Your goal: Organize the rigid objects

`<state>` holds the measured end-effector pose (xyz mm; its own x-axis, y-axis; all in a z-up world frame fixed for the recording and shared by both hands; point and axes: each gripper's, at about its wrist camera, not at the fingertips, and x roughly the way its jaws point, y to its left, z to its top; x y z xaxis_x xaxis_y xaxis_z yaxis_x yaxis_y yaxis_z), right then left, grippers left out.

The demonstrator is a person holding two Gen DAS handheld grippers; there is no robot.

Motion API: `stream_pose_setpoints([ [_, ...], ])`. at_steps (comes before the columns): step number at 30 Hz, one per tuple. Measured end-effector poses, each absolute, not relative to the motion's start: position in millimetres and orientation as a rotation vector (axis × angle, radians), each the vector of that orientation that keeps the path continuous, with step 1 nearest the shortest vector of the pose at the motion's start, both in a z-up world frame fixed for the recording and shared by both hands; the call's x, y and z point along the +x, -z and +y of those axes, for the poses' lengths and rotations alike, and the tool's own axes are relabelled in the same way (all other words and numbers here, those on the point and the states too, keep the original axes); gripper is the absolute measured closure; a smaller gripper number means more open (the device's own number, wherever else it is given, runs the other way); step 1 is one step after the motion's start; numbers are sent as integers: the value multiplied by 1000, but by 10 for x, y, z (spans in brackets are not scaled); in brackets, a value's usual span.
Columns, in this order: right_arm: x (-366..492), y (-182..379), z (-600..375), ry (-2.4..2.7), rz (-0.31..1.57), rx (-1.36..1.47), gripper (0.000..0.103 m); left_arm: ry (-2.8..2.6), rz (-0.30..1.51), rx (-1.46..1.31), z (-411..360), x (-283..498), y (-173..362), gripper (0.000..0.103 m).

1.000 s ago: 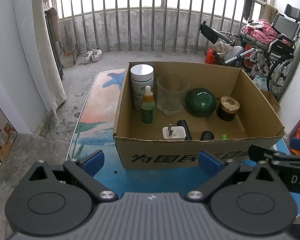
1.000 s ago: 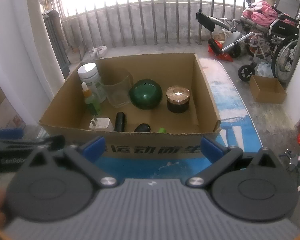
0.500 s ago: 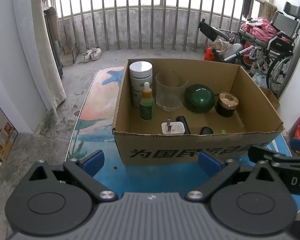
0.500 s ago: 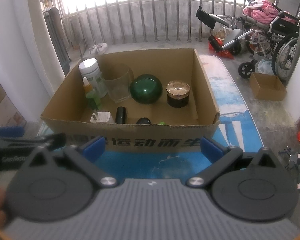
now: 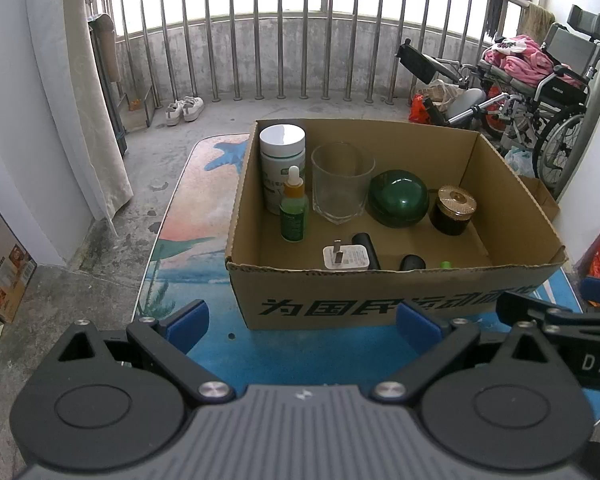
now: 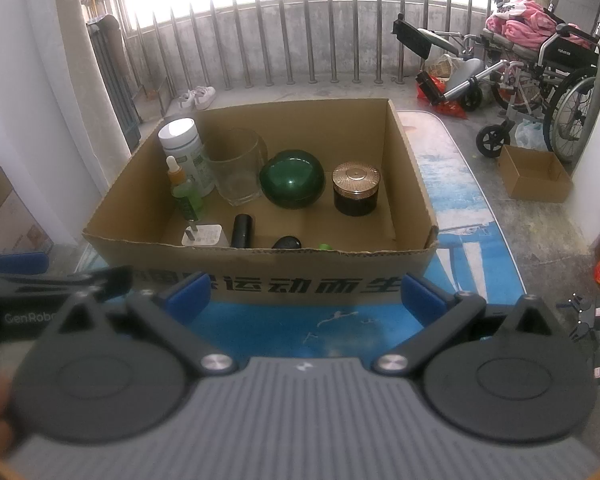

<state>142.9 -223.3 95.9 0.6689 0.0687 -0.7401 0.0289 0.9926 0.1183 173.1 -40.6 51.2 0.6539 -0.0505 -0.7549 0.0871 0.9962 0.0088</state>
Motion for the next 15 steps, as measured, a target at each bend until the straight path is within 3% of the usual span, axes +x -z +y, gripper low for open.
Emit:
stream_pose_setpoints([
  [15, 1423, -965, -2230, -23, 838, 122, 1, 78, 855, 45, -401, 1741, -514, 3],
])
